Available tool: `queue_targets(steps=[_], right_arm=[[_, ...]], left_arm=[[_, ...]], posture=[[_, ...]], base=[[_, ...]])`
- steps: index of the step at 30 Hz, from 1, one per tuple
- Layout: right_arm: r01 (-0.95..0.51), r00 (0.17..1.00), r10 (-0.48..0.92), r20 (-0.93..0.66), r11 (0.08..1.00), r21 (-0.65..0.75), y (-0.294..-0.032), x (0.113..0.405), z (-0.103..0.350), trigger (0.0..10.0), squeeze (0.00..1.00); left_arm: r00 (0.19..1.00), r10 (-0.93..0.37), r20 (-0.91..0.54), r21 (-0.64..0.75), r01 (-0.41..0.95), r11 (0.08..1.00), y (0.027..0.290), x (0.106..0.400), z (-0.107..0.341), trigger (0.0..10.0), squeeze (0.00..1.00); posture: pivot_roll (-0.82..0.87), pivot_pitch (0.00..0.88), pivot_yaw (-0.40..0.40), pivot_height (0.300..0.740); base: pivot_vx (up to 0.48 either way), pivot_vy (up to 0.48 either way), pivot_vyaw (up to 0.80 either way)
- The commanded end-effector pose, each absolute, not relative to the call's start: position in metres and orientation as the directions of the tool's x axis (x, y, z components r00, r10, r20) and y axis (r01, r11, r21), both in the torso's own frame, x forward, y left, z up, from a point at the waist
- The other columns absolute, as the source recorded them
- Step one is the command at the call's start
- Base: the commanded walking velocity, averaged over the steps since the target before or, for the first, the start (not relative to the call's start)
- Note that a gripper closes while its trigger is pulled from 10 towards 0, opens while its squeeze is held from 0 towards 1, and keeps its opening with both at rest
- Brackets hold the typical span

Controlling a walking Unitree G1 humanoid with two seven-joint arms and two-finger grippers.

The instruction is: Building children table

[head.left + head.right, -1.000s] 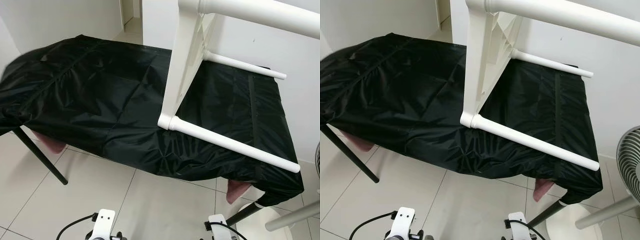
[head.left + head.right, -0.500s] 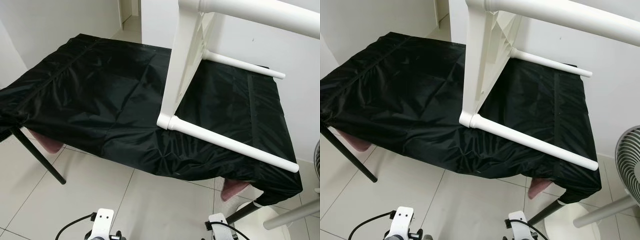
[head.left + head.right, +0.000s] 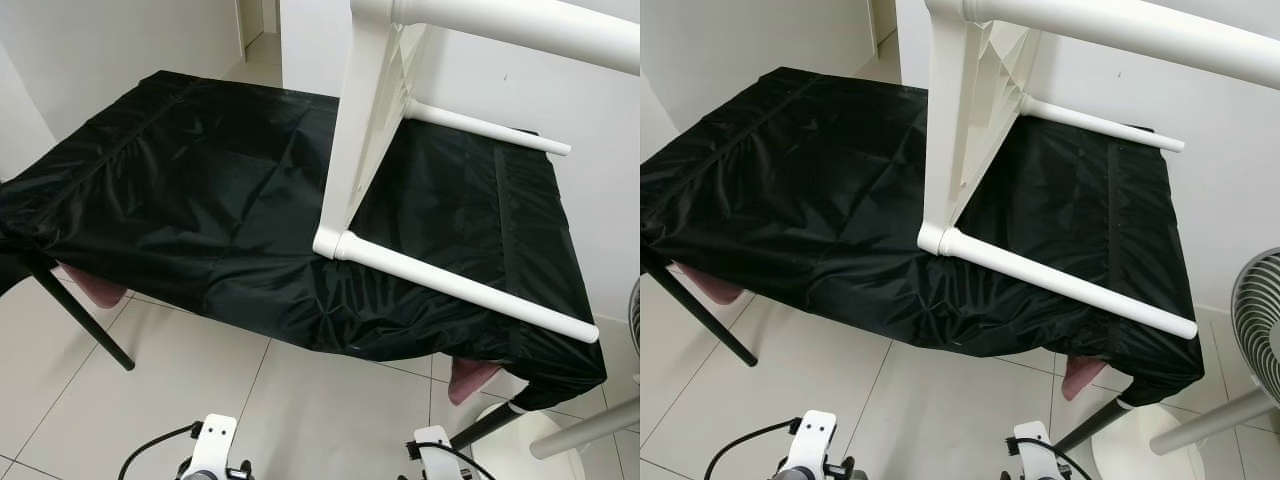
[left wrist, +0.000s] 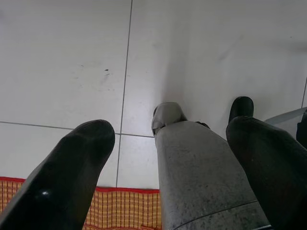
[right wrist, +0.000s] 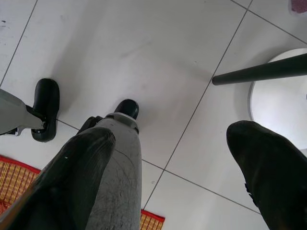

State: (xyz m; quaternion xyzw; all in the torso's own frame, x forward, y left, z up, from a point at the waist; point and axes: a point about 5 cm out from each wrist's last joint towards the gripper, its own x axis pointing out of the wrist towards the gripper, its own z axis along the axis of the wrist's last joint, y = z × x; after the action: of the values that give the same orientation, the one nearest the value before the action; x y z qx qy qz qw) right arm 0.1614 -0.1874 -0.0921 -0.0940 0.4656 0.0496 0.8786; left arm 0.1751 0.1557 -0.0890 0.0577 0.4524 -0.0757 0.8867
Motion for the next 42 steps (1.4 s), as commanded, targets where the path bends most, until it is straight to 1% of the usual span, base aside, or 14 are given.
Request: queue_targets(steps=[1, 29, 42], right_arm=[[-0.176, 0.546, -0.008, -0.838, 0.977, -0.124, -0.1890, 0.1588, -0.0934, 10.0, 0.00], [-0.180, 0.548, -0.013, -0.836, 0.975, -0.133, -0.1901, 0.1576, -0.0936, 10.0, 0.00], [-0.163, 0.544, -0.012, -0.839, 0.979, -0.120, -0.1905, 0.1546, -0.0947, 10.0, 0.00]], left_arm=[[0.555, -0.087, -0.827, 0.029, 0.198, 0.980, 0.1548, 0.1694, -0.0919, 10.0, 0.00], [0.553, -0.085, -0.829, 0.014, 0.172, 0.985, 0.1538, 0.1680, -0.0926, 10.0, 0.00], [0.550, -0.077, -0.832, 0.010, 0.153, 0.988, 0.1553, 0.1641, -0.0941, 10.0, 0.00]], posture=[[0.12, 0.000, -0.009, 0.740], [0.12, 0.000, -0.017, 0.740], [0.12, 0.037, -0.016, 0.740]], base=[[0.000, 0.000, 0.00], [0.000, 0.000, 0.00], [0.000, 0.000, 0.00]])
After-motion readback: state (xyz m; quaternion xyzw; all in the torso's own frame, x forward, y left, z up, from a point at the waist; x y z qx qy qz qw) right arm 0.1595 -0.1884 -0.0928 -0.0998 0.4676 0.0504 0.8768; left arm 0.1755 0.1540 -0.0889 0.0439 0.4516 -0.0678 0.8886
